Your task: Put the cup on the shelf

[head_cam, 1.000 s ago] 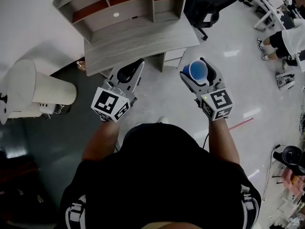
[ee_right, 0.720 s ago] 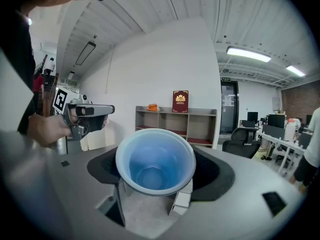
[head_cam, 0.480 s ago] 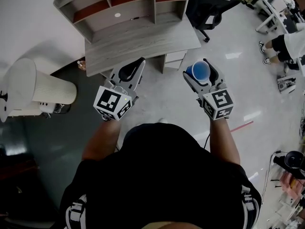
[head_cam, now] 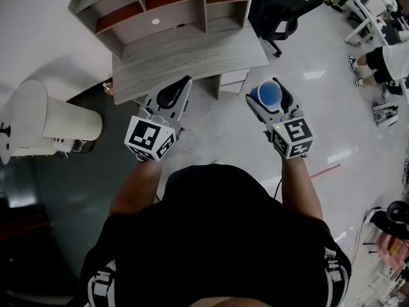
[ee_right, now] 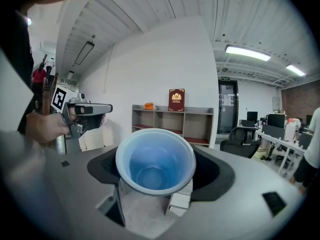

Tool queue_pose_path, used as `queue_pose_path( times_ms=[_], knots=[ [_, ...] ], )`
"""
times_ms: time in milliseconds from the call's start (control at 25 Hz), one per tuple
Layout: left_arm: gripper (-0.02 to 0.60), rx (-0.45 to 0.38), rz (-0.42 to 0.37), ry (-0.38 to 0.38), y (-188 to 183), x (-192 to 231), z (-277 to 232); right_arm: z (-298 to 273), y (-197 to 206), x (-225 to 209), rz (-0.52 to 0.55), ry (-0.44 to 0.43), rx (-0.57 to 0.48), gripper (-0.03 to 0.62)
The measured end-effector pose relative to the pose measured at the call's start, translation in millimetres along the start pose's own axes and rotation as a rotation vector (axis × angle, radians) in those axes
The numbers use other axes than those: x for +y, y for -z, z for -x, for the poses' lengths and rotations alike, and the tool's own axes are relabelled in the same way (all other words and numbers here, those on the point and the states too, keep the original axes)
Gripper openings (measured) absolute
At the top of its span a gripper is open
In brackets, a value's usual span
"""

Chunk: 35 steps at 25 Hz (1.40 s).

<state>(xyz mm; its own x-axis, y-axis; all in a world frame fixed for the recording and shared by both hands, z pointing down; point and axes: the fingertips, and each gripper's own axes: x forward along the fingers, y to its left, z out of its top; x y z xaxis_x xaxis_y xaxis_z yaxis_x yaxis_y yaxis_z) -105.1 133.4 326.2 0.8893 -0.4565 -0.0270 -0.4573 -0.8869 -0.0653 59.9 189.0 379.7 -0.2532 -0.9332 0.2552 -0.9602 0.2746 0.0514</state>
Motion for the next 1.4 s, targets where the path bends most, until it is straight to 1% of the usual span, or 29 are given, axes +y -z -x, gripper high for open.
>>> queue_pose_path(
  times_ms=[240, 400, 520, 720, 1200, 1400],
  knots=[
    [0.017, -0.003, 0.001, -0.019, 1, -3, -12, 1, 3, -15, 0.005, -0.008, 0.009, 0.380],
    [0.018, 0.019, 0.018, -0.019, 8, -6, -18, 1, 4, -23, 0.001, -0.006, 0.012, 0.380],
    [0.018, 0.049, 0.034, -0.015, 15, -7, -18, 0, 5, -23, 0.002, -0.012, 0.015, 0.380],
    [0.018, 0.053, 0.037, -0.026, 17, 0, -16, -6, 6, -20, -0.001, -0.021, 0.021, 0.380],
    [0.018, 0.066, 0.056, 0.022, 32, 5, -37, -8, 13, -35, 0.011, 0.024, 0.042, 0.380],
    [0.018, 0.073, 0.052, 0.042, 32, 4, -44, -4, 11, -39, 0.003, 0.045, 0.029, 0.380]
  ],
)
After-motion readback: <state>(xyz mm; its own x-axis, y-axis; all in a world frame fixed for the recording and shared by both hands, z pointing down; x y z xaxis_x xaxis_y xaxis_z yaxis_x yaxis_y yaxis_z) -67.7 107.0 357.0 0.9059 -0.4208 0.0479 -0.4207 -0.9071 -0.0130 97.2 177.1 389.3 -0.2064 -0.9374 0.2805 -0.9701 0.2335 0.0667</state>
